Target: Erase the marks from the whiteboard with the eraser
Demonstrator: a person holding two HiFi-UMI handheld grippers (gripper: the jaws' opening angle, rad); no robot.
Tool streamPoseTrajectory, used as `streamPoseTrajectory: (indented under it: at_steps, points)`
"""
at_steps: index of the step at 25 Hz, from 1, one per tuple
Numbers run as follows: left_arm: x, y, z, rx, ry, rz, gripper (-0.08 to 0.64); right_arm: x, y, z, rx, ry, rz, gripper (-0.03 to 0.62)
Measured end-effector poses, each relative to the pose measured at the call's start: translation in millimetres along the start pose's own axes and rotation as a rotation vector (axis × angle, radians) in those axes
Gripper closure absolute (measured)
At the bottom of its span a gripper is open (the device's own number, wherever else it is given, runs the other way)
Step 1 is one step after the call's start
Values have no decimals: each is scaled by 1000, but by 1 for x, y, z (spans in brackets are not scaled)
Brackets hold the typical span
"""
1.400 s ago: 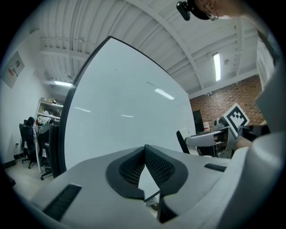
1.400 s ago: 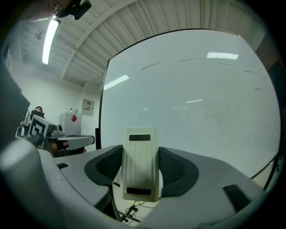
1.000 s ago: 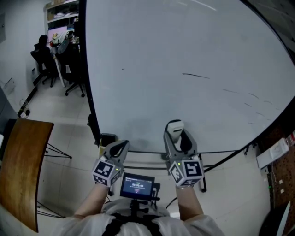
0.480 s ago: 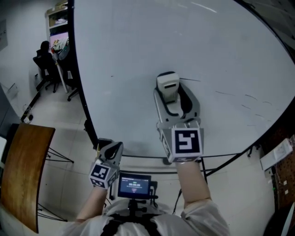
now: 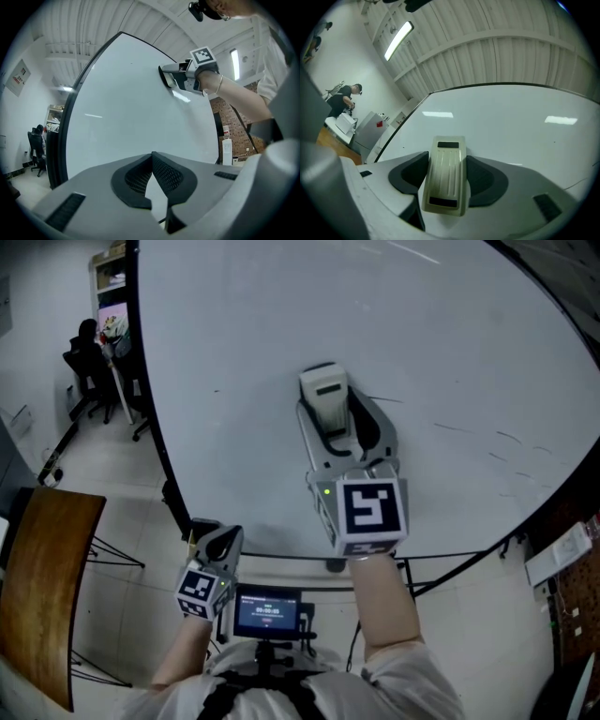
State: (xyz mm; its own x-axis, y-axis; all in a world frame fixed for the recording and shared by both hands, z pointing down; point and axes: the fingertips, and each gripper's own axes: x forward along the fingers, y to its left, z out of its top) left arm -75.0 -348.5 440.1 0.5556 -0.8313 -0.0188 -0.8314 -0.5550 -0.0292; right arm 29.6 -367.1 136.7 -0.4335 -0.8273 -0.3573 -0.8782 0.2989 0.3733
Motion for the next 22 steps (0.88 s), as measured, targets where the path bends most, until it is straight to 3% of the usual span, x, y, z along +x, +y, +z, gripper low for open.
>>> streamPoseTrajectory:
  at_steps: [10, 15, 17, 22]
  points:
    - [15, -13, 0, -2, -4, -26, 555, -53, -108, -21, 177, 17, -173, 325]
    - [12, -10, -3, 7, -13, -26, 555, -63, -123, -25, 181, 30, -255, 326]
    - [9, -7, -5, 3, -11, -20, 555, -62, -110, -20, 162, 29, -235, 328]
    - [-4, 4, -5, -15, -3, 6, 555, -30, -19, -8, 104, 46, -5, 328]
